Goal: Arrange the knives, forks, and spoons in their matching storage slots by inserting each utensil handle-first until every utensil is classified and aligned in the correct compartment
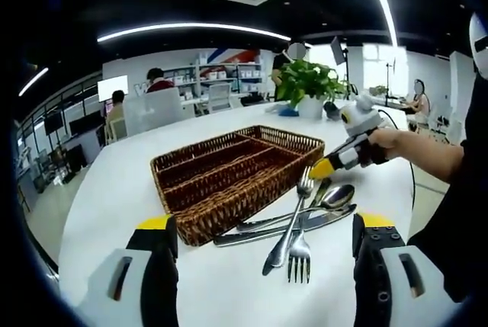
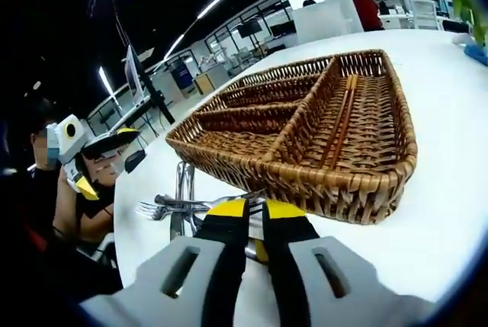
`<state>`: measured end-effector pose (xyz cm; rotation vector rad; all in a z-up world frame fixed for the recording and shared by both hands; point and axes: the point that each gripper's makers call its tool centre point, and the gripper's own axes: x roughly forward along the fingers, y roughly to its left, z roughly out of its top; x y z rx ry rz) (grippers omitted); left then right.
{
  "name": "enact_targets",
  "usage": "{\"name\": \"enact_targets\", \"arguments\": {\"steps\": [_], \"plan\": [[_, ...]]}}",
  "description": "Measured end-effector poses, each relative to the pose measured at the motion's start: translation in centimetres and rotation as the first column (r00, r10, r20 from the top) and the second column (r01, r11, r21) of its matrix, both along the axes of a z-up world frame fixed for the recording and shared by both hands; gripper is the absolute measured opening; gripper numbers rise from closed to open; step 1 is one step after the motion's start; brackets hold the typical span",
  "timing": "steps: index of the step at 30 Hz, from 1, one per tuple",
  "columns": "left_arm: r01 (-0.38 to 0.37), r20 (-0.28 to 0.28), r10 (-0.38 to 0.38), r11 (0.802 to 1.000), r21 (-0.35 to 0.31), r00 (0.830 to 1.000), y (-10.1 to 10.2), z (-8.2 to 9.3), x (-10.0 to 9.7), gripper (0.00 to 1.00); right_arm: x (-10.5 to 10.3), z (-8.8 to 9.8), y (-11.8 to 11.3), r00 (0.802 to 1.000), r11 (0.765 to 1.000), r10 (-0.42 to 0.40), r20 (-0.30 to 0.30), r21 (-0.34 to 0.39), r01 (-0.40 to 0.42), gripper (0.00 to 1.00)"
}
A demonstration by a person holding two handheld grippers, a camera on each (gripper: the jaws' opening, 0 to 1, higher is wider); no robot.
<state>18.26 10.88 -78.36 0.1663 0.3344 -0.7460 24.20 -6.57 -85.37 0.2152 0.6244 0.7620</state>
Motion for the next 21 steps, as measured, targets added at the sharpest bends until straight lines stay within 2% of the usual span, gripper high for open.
{"name": "enact_targets", "arguments": {"steps": [3, 12, 16, 21], "plan": [[0.006, -0.001, -0.006, 1.0, 0.004, 1.0, -0.2, 0.0, 0.1, 0.97, -0.5, 0.5, 0.0, 1.0, 1.0, 0.015, 0.014, -0.01, -0.015, 0.05], [0.021, 0.021, -0.021, 1.0, 0.002, 1.0, -0.9, 0.7, 0.2, 0.97, -1.4, 2.3, 0.0, 0.999, 0.999, 0.021, 0.03, 0.045, -0.022, 0.03], [0.022, 0.024, -0.022, 1.0, 0.001, 0.999, -0.9, 0.8, 0.2, 0.97, -2.2, 3.8, 0.3, 0.998, 0.996, 0.035, 0.054, 0.084, -0.04, 0.01], [0.028, 0.02, -0.028, 1.0, 0.008, 0.999, -1.2, 0.6, 0.3, 0.97, -3.4, 6.0, 0.6, 0.997, 0.984, 0.042, 0.07, 0.169, -0.054, 0.0]]}}
